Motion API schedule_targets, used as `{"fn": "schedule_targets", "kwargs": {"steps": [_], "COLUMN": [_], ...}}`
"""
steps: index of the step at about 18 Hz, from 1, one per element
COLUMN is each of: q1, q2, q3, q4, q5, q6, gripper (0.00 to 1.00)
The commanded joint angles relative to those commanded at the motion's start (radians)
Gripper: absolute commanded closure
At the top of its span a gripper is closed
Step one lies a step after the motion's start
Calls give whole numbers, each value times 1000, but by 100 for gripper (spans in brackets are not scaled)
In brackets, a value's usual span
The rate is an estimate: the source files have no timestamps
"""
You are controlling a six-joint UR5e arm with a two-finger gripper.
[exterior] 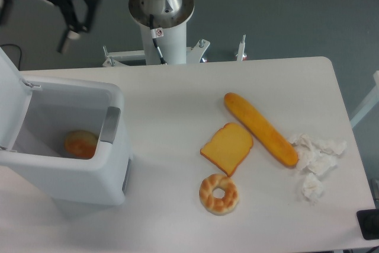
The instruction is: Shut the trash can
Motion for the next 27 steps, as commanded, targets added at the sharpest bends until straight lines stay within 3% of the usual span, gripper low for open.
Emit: {"fn": "schedule_targets", "kwargs": {"steps": [4, 9, 15, 27], "q1": [-34, -83, -117, -186], "q2": [2, -8, -57, -130], "q3": [-5, -6, -3, 12], "q4": [0, 3, 18, 44], "q5": [-74, -124, -241, -243], "q6": [-75, -77, -55, -57], "gripper": [0, 0, 0, 0]}}
